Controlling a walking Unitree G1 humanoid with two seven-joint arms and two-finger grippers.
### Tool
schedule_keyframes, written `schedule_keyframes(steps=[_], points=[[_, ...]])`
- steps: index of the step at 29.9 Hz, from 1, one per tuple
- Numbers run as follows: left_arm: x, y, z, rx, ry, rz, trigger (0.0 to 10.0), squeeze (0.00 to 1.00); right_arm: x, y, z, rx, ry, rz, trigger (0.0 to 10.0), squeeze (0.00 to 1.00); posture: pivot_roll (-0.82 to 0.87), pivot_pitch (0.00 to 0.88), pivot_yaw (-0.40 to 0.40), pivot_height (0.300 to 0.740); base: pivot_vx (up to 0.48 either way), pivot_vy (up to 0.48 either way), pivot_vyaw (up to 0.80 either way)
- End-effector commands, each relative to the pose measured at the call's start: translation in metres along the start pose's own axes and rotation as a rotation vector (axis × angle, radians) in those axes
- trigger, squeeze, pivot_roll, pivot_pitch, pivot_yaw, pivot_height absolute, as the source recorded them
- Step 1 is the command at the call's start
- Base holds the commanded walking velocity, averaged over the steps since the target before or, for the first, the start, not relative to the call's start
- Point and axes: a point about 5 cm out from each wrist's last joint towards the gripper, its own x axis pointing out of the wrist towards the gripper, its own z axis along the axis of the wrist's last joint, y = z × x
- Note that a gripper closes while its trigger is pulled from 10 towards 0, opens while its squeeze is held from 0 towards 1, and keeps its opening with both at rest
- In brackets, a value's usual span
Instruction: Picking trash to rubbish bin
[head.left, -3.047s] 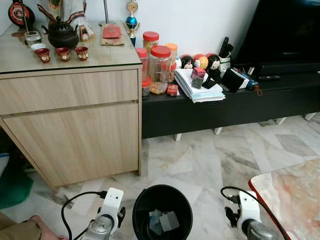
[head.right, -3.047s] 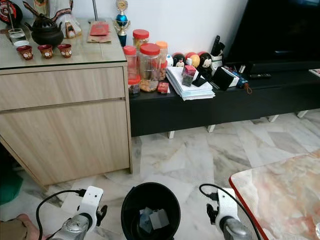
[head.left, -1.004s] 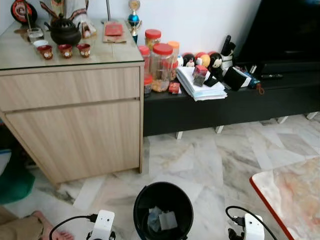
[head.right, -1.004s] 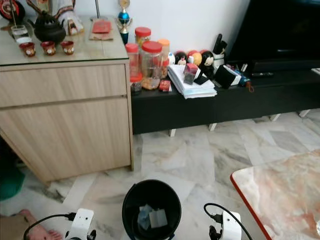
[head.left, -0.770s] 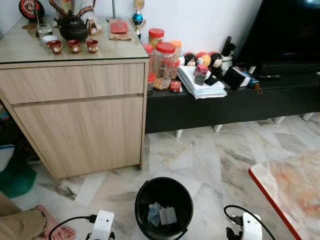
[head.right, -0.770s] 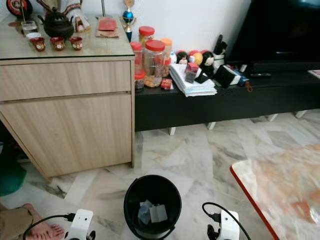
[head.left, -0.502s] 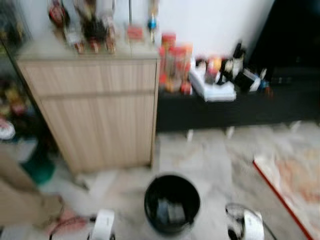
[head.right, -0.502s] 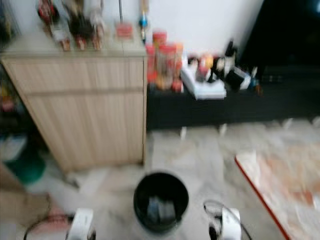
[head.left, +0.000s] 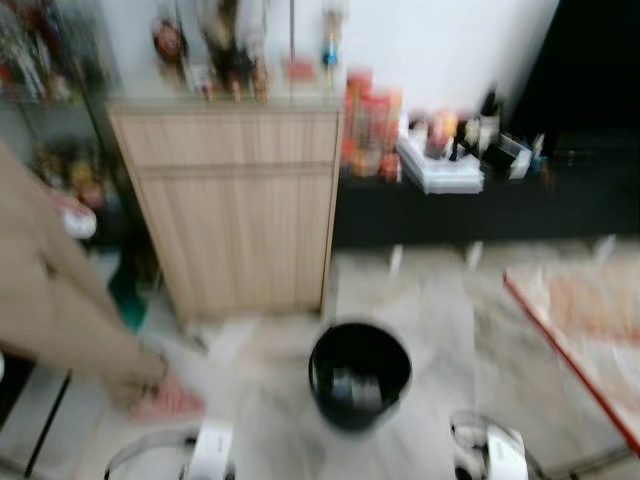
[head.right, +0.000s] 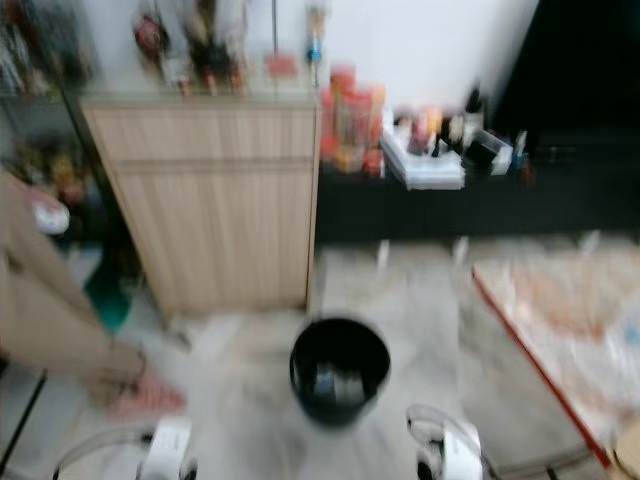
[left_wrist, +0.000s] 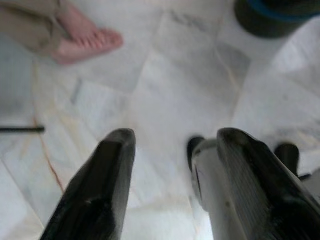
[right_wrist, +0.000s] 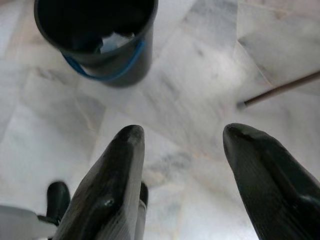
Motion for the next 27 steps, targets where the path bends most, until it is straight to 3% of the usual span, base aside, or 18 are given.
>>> schedule_keyframes(steps=[1,20,25,27], points=[[-0.001,-0.001,-0.004,0.014,0.017,-0.005,10.0,0.0,0.0,-0.004,0.005,0.004,-0.014,-0.011,10.0,0.0,0.06,0.0,-0.123,0.74,-0.255,0.0,0.0],[0.001,0.0,0.006,0.046,-0.026,0.015,10.0,0.0,0.003,0.0,0.016,0.025,-0.059,-0.007,10.0,0.0,0.07,0.0,-0.115,0.74,0.0,0.0,0.0],[0.003,0.004,0.021,0.054,-0.098,0.067,10.0,0.0,0.005,0.003,0.035,-0.024,-0.137,0.034,10.0,0.0,0.08,0.0,-0.111,0.74,0.0,0.0,0.0],[0.003,0.009,0.031,0.051,-0.172,0.114,10.0,0.0,0.004,0.001,0.052,-0.049,-0.223,0.05,10.0,0.0,0.08,0.0,-0.107,0.74,0.0,0.0,0.0]])
